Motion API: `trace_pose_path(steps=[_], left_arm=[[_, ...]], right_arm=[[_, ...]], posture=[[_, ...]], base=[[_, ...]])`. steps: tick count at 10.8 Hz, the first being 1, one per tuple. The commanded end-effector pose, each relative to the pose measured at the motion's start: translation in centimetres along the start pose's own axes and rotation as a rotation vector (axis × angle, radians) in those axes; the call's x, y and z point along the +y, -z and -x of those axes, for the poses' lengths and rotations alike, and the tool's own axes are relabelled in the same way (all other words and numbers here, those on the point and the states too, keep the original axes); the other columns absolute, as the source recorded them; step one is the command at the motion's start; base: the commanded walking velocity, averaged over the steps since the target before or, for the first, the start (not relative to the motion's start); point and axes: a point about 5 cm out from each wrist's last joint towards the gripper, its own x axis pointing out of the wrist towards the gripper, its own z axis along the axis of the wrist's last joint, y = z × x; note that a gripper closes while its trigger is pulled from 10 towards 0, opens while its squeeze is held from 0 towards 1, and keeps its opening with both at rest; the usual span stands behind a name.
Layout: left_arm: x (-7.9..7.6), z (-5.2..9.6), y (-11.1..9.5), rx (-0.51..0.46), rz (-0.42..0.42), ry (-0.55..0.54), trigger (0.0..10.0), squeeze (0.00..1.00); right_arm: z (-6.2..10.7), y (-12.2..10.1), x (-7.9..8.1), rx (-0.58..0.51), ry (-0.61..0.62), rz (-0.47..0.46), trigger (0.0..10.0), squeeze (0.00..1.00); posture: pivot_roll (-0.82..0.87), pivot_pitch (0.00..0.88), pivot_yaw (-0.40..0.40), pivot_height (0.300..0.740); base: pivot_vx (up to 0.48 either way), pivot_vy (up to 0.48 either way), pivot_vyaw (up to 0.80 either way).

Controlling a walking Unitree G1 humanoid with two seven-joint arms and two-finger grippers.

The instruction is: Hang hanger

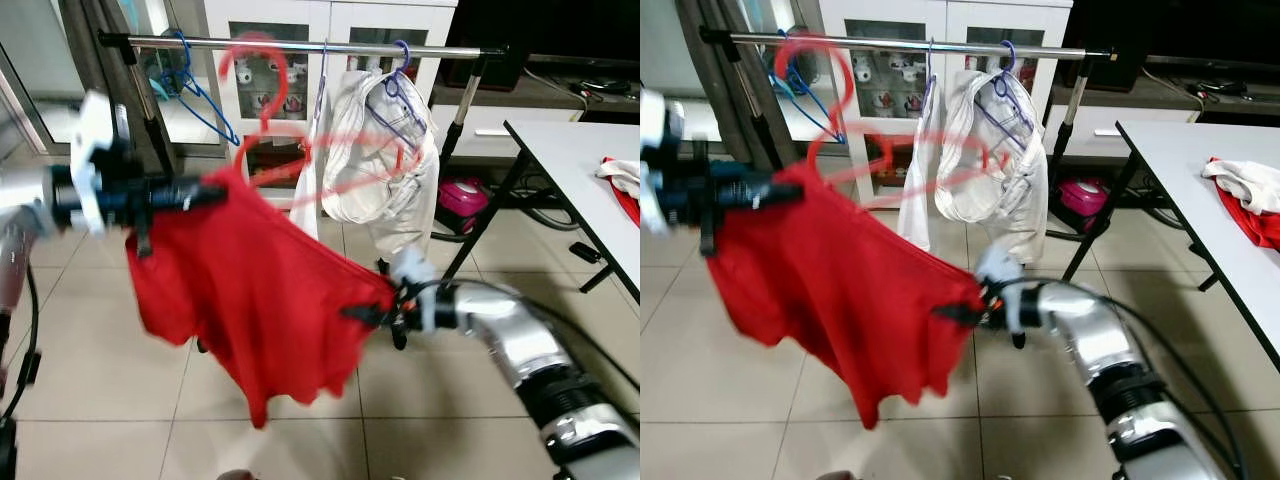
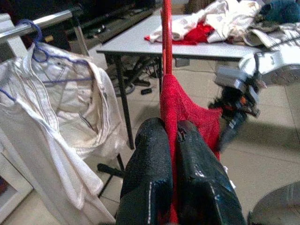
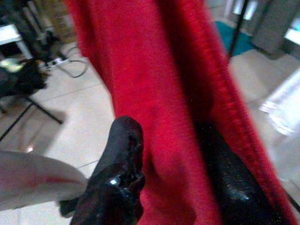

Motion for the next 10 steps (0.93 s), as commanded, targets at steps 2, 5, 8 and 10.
trace_pose_path(steps=[2,5,8,10], left_arm=[[-0.8,0.8,-0.5,-0.005,-0.022,0.004,0.0,0.0],[-2.3,1.2,0.9,0.104,-0.05,0.02,0.0,0.0],[-4.7,1.8,0.8,0.122,-0.017,0.09,0.0,0.0],[-6.6,2.7,2.3,0.218,0.048,0.139,0.0,0.0]], right_arm=[[2.2,-0.1,-1.9,0.012,0.134,0.013,0.0,0.0],[4.9,-1.1,-5.0,0.002,0.408,0.067,0.0,0.0],[6.4,-2.3,-6.4,-0.016,0.5,0.098,0.0,0.0],[7.9,-3.2,-7.8,0.012,0.568,0.14,0.0,0.0]], posture=[[-0.04,0.0,0.011,0.74],[-0.04,0.0,0.004,0.74],[-0.04,0.0,-0.002,0.74],[-0.03,0.0,-0.012,0.74]], base=[[0.0,0.0,0.0],[0.0,0.0,0.0],[0.0,0.0,0.0],[0.0,0.0,0.0]])
